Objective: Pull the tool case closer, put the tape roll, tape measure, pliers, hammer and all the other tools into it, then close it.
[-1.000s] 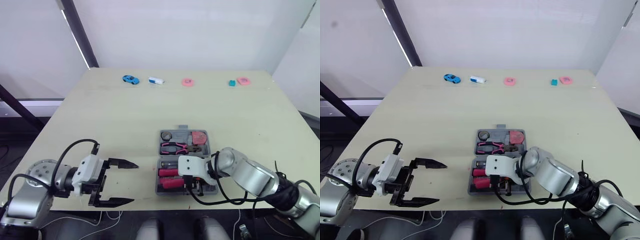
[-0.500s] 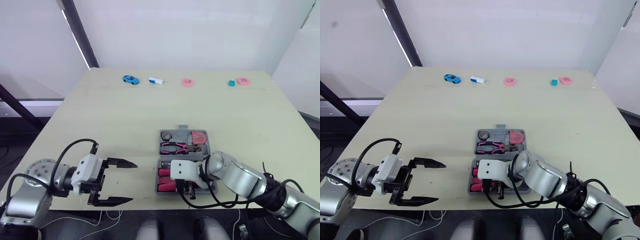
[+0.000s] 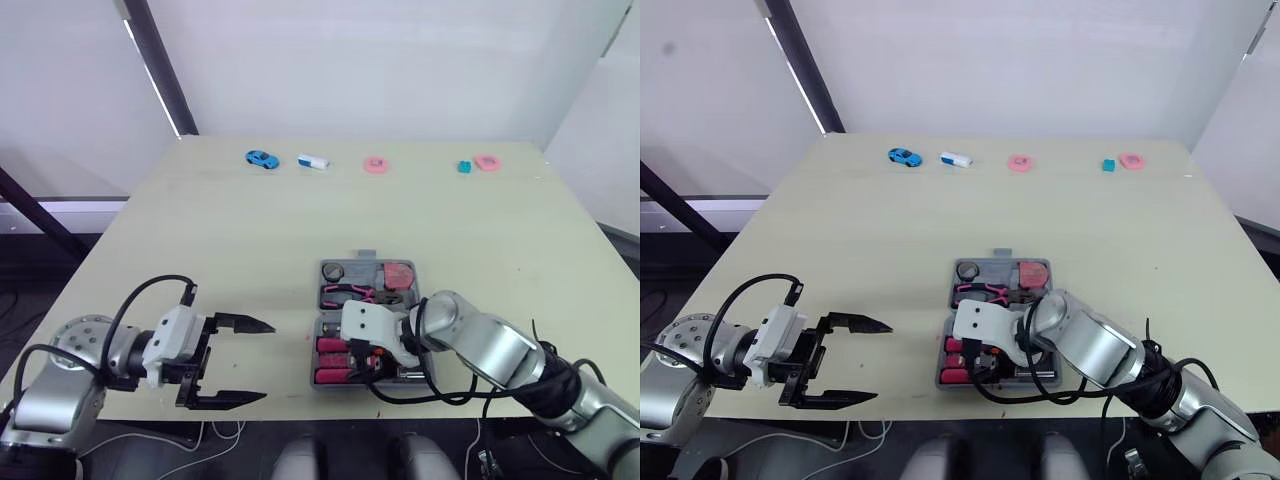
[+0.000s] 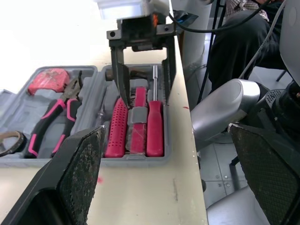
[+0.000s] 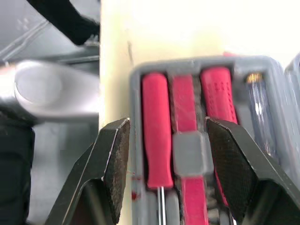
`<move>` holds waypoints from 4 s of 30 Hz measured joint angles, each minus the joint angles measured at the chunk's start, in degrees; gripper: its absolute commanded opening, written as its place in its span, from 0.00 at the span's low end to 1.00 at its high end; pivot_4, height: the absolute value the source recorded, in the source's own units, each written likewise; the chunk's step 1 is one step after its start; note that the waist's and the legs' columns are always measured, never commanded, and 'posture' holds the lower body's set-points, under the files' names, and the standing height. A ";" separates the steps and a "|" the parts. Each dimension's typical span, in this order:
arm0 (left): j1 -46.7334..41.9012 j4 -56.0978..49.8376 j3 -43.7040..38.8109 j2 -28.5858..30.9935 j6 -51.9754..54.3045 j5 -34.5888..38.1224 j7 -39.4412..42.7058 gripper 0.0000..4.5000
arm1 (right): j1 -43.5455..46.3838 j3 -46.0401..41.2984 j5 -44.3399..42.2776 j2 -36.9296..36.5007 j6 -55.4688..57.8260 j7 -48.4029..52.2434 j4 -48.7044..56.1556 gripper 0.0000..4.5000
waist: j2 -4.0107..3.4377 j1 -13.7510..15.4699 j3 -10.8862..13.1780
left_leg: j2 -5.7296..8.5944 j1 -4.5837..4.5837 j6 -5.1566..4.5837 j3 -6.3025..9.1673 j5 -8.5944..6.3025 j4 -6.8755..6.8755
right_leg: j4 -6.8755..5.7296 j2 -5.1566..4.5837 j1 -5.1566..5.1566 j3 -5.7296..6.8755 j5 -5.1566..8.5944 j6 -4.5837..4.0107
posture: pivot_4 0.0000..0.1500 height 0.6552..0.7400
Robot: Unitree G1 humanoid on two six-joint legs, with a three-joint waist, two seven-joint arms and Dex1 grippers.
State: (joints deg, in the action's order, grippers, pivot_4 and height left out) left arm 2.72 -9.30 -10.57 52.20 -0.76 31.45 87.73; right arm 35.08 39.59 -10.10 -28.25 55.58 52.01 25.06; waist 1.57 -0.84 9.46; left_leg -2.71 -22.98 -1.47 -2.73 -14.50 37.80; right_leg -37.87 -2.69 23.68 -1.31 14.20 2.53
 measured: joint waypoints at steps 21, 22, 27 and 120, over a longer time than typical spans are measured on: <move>-0.74 2.66 0.25 -0.05 -1.34 -0.83 0.00 1.00 | -14.39 -5.41 5.35 -0.59 -38.42 4.80 -19.92 0.03 | 0.06 0.01 -0.04 | -0.02 0.11 0.00 -0.10 0.00 0.03 | -0.06 0.06 -0.11 0.04 0.04 -0.06 | 1.00 1.00; -0.74 2.70 0.25 -0.04 -1.36 -0.83 0.00 1.00 | -14.69 -5.79 5.28 -0.54 -38.43 4.81 -19.88 0.03 | 0.05 0.04 -0.04 | -0.02 0.11 0.00 -0.10 0.00 0.03 | -0.06 0.06 -0.12 0.04 0.04 -0.06 | 1.00 1.00; -0.51 3.19 0.19 -0.26 -1.32 -0.82 -0.23 1.00 | -17.94 -9.60 2.17 0.20 -36.59 4.80 -19.02 0.03 | 0.05 0.11 -0.03 | -0.02 0.09 0.00 -0.09 0.00 0.03 | -0.04 0.05 -0.12 0.02 0.03 -0.04 | 1.00 1.00; -31.43 53.83 15.65 -24.14 -8.44 -23.91 -14.84 0.00 | -15.84 -29.19 3.76 -0.66 -45.78 1.83 -41.31 0.01 | 0.13 0.05 -0.22 | 0.04 -0.09 0.00 -0.04 0.00 0.44 | -0.19 0.13 -0.18 0.04 -0.08 0.08 | 1.00 1.00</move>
State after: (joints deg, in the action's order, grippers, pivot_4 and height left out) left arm -28.70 44.53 5.08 28.06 -9.21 7.54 72.89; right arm 19.24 10.40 -6.34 -28.91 9.80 53.84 -16.25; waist 1.70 -0.79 9.24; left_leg -2.68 -23.07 -1.47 -2.76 -14.50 38.23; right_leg -38.06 -2.56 23.50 -1.27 14.13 2.61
